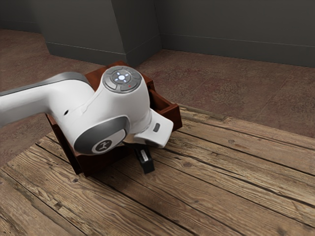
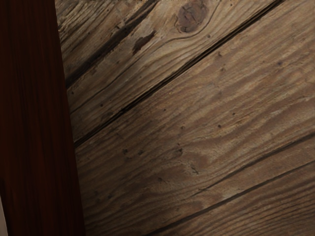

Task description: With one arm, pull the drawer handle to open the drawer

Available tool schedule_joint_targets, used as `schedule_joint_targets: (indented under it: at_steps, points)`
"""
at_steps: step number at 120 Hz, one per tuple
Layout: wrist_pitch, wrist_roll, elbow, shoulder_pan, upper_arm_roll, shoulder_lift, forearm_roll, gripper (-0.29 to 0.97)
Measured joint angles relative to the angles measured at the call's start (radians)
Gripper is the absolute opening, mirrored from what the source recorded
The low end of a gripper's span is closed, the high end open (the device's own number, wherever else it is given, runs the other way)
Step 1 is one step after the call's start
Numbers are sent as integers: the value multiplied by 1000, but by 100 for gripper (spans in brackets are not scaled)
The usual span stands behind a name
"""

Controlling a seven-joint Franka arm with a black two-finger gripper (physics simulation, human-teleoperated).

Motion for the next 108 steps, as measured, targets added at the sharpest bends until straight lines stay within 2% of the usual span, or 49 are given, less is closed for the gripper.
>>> schedule_joint_targets:
  at_steps: [33, 58, 83, 94, 101, 108]
  points:
    - [-3, -21, -10, 5, -35, -9, -11, 70]
    - [-5, -35, -13, 3, -46, -17, -5, 66]
    - [-8, -46, -12, 3, -54, -60, -2, 53]
    - [-16, -50, -11, 1, -72, -87, -3, 59]
    - [-49, -53, 8, -1, -92, -127, -27, 61]
    - [-117, -61, 74, -1, -97, -146, -100, 63]
